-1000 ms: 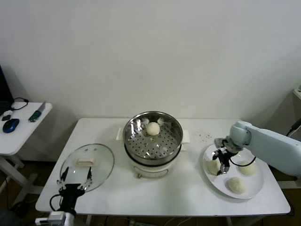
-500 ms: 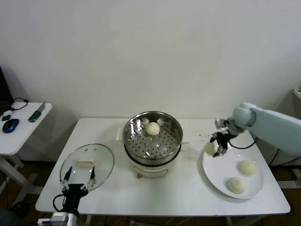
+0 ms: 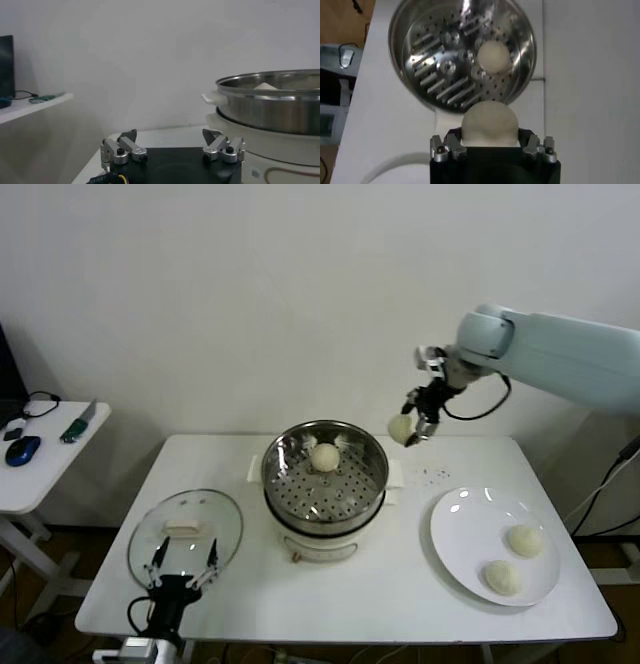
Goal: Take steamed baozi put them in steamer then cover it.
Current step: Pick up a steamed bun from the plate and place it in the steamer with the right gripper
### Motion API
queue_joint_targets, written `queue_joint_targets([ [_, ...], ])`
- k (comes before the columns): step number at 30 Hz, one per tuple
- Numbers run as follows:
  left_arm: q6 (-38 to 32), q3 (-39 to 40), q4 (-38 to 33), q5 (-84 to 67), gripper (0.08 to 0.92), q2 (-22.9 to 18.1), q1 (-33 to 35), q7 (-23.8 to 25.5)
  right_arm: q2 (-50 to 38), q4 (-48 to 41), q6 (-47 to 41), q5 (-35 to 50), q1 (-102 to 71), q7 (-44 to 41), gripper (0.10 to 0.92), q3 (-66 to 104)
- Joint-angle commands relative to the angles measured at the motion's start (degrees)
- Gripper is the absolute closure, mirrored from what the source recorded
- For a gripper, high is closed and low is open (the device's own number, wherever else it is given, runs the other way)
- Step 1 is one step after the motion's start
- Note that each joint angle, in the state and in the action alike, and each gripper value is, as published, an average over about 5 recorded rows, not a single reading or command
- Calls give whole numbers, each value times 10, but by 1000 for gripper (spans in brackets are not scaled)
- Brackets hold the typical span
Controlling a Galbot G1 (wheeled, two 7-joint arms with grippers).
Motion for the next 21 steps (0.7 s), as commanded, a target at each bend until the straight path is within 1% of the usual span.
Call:
queue_joint_targets([
  [1,-1,6,-4,2,177,1,7,2,143,-18,-22,91,25,27,313,-32],
  [6,9,5,-6,-9,177,10,8,2,198,-52,-29,98,-14,45,313,-30],
  [10,13,3,-10,-10,177,13,3,3,229,-78,-31,87,-48,51,313,-28],
  [21,10,0,1,-9,177,14,4,8,249,-94,-35,41,-127,59,313,-23],
])
